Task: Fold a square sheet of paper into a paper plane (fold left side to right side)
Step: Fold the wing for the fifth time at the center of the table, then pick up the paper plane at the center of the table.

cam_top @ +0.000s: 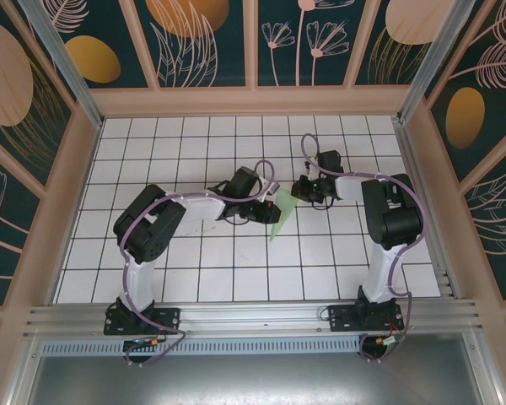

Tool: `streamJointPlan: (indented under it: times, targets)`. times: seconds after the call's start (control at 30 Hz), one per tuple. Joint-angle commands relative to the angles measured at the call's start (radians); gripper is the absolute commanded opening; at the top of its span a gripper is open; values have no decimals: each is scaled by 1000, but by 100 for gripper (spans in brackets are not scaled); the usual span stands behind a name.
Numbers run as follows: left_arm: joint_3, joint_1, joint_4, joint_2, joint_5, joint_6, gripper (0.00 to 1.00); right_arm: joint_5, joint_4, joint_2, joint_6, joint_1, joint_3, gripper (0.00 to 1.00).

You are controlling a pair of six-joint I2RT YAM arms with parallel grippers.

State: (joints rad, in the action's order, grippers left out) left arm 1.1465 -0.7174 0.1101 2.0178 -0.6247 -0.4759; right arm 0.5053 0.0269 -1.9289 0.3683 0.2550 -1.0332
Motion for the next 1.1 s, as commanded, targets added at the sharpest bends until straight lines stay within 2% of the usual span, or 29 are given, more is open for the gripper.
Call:
streamJointPlan:
  times: [0.0,0.17,0.3,0.43,0.53,0.6,0.67,0.8,0.97,1.07]
  targets:
    - [9,-14,8,30,-17,0,16,-33,37,-35,-6,7,41,7]
    - [-55,-15,11,46,17,3,16,17,6,3,6,-20,39,8]
    - [-109,-15,51,39,1,-12,16,12,24,60,1,-49,-2,12]
    - [-156,-14,103,-30,-10,-27,17,-62,76,140,-15,-63,-43,27]
    - [-168,-13,136,-119,1,-39,24,-165,81,242,-7,-56,-20,41]
    - [-198,-11,154,-183,28,-47,33,-243,98,314,8,-42,1,50]
    - [-219,-4,178,-251,76,-64,43,-325,134,376,38,-18,23,57]
    - [-271,11,205,-383,234,-109,53,-432,174,450,132,70,81,65]
    - [-357,15,226,-522,483,-161,64,-512,142,475,278,200,172,71]
    - [-397,17,232,-580,573,-182,68,-514,81,468,353,251,240,72]
